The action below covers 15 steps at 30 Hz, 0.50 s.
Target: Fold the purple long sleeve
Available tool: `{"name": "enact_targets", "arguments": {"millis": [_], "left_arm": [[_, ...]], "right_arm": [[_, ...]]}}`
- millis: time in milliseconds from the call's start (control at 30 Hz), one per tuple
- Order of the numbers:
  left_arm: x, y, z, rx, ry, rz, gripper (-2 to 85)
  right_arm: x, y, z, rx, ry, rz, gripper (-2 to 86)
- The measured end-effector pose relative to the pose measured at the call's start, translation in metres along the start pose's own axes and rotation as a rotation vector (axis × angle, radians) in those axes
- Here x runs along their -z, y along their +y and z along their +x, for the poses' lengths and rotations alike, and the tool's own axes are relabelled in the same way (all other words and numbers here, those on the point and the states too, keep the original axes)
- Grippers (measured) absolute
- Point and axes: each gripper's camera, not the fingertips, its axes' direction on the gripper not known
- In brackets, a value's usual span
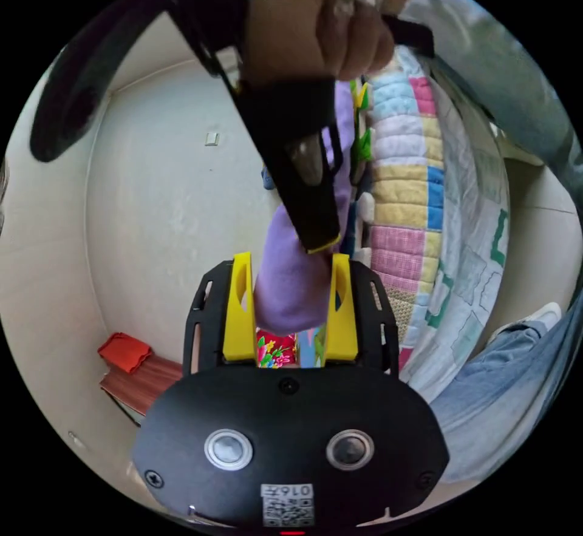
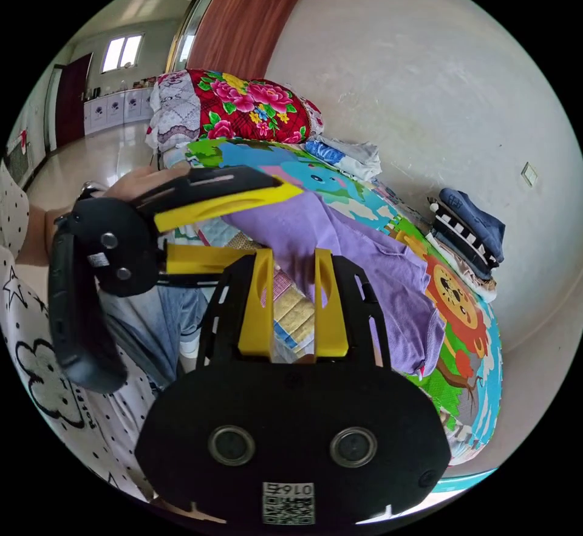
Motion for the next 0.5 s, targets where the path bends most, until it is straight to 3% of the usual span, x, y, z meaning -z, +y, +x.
{"name": "enact_targets", "arguments": {"millis": [133,300,500], "left_arm": [[-0.016,-0.001,-0.008,0.022,0.064,-0.014,16.3],[-0.049,0.016,-0.065,0.285,0.357,-0.044,12.9],[-0.09,0.038,-0.101,0.392,0.508,-0.041,12.0]], "right_arm": [[0.003,-0.011,-0.005,0.045,0.008,0.021,9.7],[0.013,-0.011,0.001,0.079,0.027,0.162,12.0],[-0.003,-0.009,-0.011,0.292,0.367,0.126,14.7]]}}
